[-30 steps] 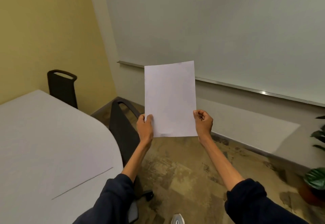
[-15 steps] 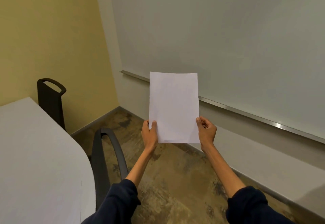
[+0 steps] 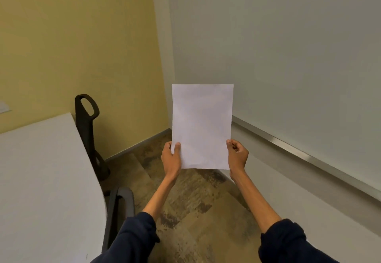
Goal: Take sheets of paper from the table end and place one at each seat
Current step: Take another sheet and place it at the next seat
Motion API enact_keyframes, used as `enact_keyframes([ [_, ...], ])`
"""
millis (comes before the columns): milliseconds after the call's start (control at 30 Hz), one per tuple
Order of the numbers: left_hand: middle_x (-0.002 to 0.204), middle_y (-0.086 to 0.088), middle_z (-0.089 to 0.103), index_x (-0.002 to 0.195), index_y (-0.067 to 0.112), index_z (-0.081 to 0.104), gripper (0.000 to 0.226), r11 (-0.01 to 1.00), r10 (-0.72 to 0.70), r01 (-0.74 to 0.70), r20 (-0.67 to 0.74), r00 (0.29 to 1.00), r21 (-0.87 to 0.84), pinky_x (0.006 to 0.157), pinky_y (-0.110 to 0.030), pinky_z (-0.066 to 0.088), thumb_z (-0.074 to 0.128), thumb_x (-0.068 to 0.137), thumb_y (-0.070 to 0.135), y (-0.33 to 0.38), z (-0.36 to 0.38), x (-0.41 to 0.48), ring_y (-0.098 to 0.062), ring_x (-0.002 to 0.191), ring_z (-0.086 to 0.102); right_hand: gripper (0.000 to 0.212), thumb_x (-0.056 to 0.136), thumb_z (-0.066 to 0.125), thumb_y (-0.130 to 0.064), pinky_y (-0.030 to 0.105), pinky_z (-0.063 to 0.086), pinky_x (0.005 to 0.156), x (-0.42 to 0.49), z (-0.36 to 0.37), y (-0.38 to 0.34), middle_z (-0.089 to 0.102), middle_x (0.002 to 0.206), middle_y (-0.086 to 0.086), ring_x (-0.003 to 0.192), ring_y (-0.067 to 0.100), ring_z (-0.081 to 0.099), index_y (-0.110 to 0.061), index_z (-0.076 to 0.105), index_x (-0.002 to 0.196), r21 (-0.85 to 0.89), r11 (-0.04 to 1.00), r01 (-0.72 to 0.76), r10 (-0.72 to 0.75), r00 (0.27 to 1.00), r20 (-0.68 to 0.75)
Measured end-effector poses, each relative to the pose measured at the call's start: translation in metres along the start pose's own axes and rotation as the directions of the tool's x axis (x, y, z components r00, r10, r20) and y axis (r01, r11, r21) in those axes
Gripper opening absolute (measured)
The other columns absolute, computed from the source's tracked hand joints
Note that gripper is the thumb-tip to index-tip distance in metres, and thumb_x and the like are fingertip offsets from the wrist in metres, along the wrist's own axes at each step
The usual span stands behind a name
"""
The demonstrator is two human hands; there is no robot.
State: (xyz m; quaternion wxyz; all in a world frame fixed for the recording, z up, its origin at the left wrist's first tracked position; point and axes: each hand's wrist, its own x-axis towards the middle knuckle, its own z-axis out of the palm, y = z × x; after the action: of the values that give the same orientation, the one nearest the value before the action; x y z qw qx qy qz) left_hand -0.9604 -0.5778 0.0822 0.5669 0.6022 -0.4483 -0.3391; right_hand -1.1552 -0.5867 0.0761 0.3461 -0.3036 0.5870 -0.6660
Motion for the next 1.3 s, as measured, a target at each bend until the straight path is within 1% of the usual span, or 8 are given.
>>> enact_keyframes([
  [133,0.086,-0.003,0.062,0.092,0.007,0.059,0.028,1.0,0.003,-0.003,-0.044,0.999,-0.001,0.066,-0.03,0.044,0.052,0.098,0.033,-0.002,0.029,0.066,-0.017,0.075,0.055,0.007,0.094,0.063,-0.018,0.036,0.057,0.086,0.077,0.046,-0.001,0.069,0.092,0.001,0.091,0.024,0.067,-0.014,0.069,0.096,-0.017,1.0,-0.01,0.011,0.995,0.103],
  [267,0.077,0.003,0.059,0.084,0.01,0.058,0.028,1.0,0.008,-0.006,-0.101,0.995,0.018,0.054,-0.013,0.037,0.055,0.097,0.034,0.007,0.049,0.133,-0.008,0.063,0.05,0.008,0.094,0.064,-0.017,0.037,0.057,0.086,0.144,0.095,-0.009,0.071,0.097,0.006,0.089,0.021,0.067,-0.013,0.07,0.097,-0.018,1.0,-0.016,0.018,0.985,0.171],
  [567,0.069,-0.008,0.054,0.08,-0.008,0.062,0.044,0.997,-0.062,0.07,-0.255,0.965,0.023,0.058,-0.027,0.03,0.054,0.098,0.032,-0.008,0.058,0.251,-0.017,0.062,0.043,0.013,0.094,0.064,-0.016,0.042,0.058,0.089,0.231,0.207,0.006,0.07,0.095,0.003,0.096,0.029,0.068,-0.008,0.071,0.101,-0.066,0.995,-0.071,0.087,0.953,0.289],
  [767,0.069,0.001,0.061,0.078,0.008,0.068,0.03,0.995,-0.067,0.089,-0.335,0.94,0.051,0.057,-0.018,0.036,0.057,0.097,0.029,-0.039,0.04,0.347,-0.011,0.061,0.051,0.011,0.094,0.063,-0.018,0.03,0.058,0.078,0.283,0.316,0.032,0.071,0.103,0.009,0.087,0.019,0.066,-0.011,0.07,0.099,-0.096,0.994,-0.057,0.09,0.919,0.383],
  [867,0.071,0.004,0.062,0.078,0.013,0.066,0.026,0.995,-0.064,0.091,-0.396,0.916,0.05,0.059,-0.016,0.038,0.058,0.097,0.028,-0.049,0.028,0.406,-0.01,0.063,0.053,0.019,0.094,0.064,-0.017,0.037,0.056,0.092,0.308,0.379,0.046,0.071,0.103,0.006,0.098,0.024,0.067,-0.006,0.07,0.108,-0.096,0.992,-0.078,0.112,0.891,0.44],
  [967,0.073,0.004,0.063,0.082,0.01,0.068,0.024,0.994,-0.077,0.103,-0.437,0.896,0.036,0.059,-0.015,0.039,0.058,0.096,0.028,-0.054,0.013,0.465,-0.009,0.064,0.054,0.017,0.093,0.065,-0.017,0.033,0.055,0.092,0.333,0.446,0.052,0.069,0.095,-0.001,0.098,0.021,0.067,-0.007,0.071,0.106,-0.113,0.991,-0.077,0.123,0.862,0.491],
  [1167,0.067,0.004,0.058,0.077,0.013,0.066,0.024,0.991,-0.06,0.116,-0.538,0.841,0.071,0.058,-0.015,0.037,0.059,0.095,0.028,-0.054,-0.027,0.561,-0.011,0.061,0.049,0.008,0.092,0.066,-0.015,0.007,0.046,0.065,0.361,0.568,0.048,0.065,0.081,-0.016,0.079,0.003,0.061,-0.022,0.066,0.089,-0.082,0.994,-0.072,0.106,0.804,0.585],
  [1300,0.083,0.011,0.066,0.099,0.014,0.073,0.018,0.985,-0.057,0.145,-0.622,0.781,0.092,0.072,-0.017,0.046,0.063,0.093,0.027,-0.062,-0.056,0.6,-0.003,0.076,0.06,0.011,0.092,0.066,-0.016,0.007,0.044,0.063,0.364,0.635,0.057,0.065,0.08,-0.014,0.076,0.001,0.059,-0.025,0.065,0.086,-0.09,0.992,-0.087,0.125,0.759,0.639],
])
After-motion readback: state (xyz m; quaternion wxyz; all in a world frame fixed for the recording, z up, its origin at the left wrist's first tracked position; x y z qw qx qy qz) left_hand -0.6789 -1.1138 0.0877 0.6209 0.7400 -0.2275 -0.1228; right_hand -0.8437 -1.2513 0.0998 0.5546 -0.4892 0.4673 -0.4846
